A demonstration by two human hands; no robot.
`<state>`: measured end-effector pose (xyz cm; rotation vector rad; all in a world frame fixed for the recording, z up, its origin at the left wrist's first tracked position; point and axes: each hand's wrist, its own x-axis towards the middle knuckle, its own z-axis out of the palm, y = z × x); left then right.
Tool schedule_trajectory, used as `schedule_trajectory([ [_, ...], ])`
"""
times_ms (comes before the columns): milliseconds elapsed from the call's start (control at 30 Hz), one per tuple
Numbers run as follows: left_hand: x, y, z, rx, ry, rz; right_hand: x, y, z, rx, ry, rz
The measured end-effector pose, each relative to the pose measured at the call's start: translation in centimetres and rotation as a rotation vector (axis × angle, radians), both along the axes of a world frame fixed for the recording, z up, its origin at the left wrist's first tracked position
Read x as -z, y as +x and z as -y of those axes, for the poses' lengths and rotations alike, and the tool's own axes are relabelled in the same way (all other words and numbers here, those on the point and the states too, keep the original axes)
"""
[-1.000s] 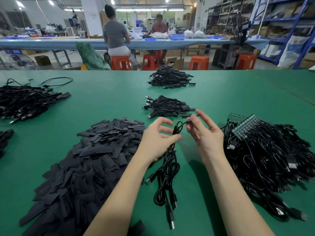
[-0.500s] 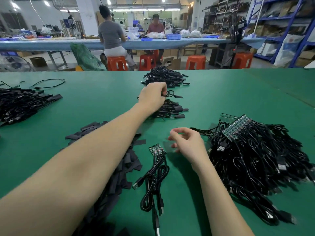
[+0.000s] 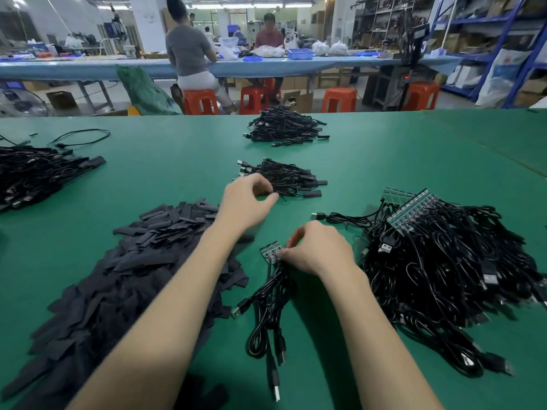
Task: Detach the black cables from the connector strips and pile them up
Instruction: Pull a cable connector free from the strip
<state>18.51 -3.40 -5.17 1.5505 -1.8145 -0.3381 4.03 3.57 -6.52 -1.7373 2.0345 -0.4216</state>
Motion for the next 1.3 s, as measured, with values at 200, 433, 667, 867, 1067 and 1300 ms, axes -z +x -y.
schedule_trajectory([
  [200, 2.3, 1.7, -5.1, -0.055, 0.165, 0.088, -0.2, 0.2, -0.2, -0.002, 0.069, 0.143],
  [433, 1.7, 1.9, -4.8, -0.047, 0.156, 0.012, 0.4, 1.6, -0.7, -0.020, -0.027, 0.253],
  [667, 1.2, 2.2, -5.0, 0.201, 0.506, -0.690, -0.5, -2.4, -0.4, -0.112, -0.079, 0.933],
  [867, 1.1, 1.5, -5.5, 0.313, 0.525, -0.847, -0.9, -2.6, -0.5, -0.073, -0.147, 0.914],
  [1067, 1.0, 0.9, -6.1, 0.369, 0.548, -0.814, -1.0, -1.9, -0.6, -0.079, -0.127, 0.935],
  [1300, 1.0, 1.0, -6.3, 0.431, 0.682, -0.941, -0.5, -1.8, -0.2, -0.110, -0.014, 1.136],
])
